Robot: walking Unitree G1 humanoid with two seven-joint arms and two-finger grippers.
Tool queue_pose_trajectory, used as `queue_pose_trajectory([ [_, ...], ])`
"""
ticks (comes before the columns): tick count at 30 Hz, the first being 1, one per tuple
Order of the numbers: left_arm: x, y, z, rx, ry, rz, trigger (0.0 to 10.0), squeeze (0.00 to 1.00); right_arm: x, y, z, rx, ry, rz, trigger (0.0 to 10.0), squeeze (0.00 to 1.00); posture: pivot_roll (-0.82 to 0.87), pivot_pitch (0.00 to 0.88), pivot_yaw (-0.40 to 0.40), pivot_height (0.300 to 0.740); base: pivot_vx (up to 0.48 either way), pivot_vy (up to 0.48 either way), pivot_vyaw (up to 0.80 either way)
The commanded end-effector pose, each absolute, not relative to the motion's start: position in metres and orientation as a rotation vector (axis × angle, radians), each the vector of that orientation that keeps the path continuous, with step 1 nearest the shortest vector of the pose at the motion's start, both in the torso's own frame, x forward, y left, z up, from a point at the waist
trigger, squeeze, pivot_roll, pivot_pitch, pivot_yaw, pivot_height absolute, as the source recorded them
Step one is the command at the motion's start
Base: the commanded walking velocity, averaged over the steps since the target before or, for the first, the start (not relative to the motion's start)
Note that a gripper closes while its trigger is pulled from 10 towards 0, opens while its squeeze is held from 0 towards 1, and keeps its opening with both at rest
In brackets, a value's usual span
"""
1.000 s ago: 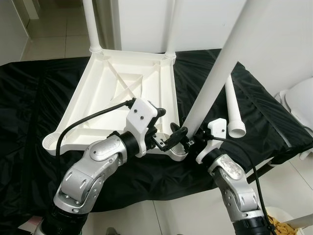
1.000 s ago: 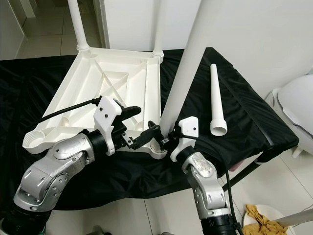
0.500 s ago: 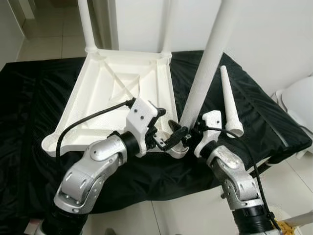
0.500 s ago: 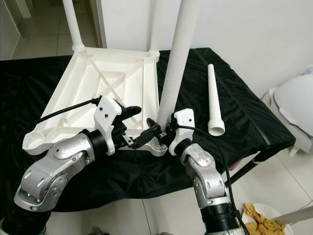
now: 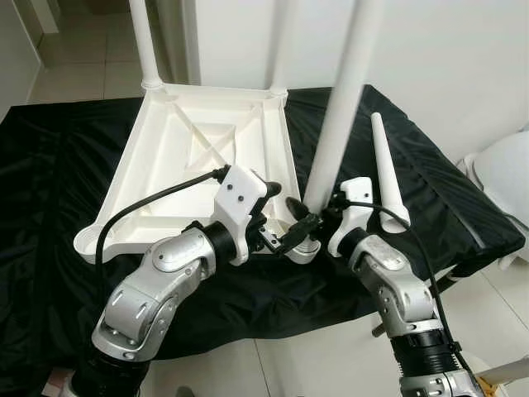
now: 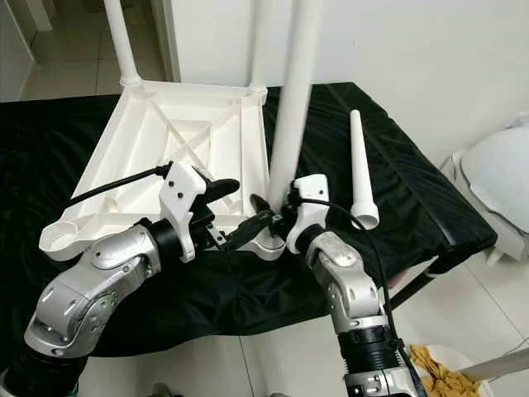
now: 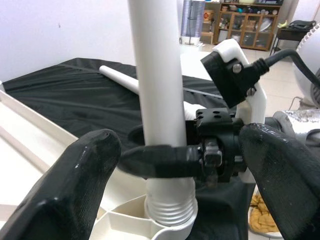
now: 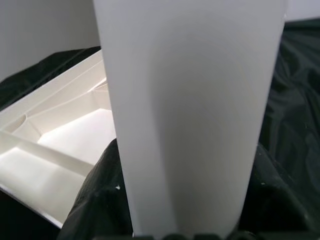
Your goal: Building children table
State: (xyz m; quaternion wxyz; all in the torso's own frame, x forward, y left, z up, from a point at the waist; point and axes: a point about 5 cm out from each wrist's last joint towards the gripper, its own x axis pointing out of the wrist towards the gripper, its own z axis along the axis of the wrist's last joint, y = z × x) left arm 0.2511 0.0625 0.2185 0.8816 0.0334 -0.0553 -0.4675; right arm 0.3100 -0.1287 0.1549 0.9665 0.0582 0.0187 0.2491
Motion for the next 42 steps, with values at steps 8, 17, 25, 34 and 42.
queue_pose_trajectory([
  [8, 0.251, 0.063, 0.222, 0.075, -0.125, -0.956, 10.0, 0.00, 0.304, -0.160, 0.115, 0.216, 0.235, 0.305, 10.0, 0.00, -0.06, 0.082, -0.032, 0.740, 0.000, 0.000, 0.00],
  [17, 0.253, 0.062, 0.224, 0.071, -0.130, -0.956, 10.0, 0.00, 0.302, -0.154, 0.113, 0.045, 0.206, 0.341, 10.0, 0.00, -0.06, 0.091, -0.022, 0.740, 0.000, 0.000, 0.00],
  [25, 0.254, 0.064, 0.225, 0.069, -0.136, -0.944, 10.0, 0.00, 0.290, -0.144, 0.107, -0.002, 0.162, 0.422, 10.0, 0.00, -0.06, 0.097, -0.026, 0.740, 0.000, 0.000, 0.00],
  [34, 0.254, 0.064, 0.226, 0.068, -0.139, -0.943, 10.0, 0.00, 0.273, -0.144, 0.091, -0.031, 0.108, 0.455, 10.0, 0.00, -0.07, 0.098, -0.020, 0.740, 0.000, 0.000, 0.00],
  [42, 0.254, 0.064, 0.227, 0.073, -0.137, -0.950, 10.0, 0.00, 0.266, -0.146, 0.094, -0.058, 0.016, 0.467, 10.0, 0.00, -0.07, 0.102, -0.012, 0.740, 0.000, 0.000, 0.00],
])
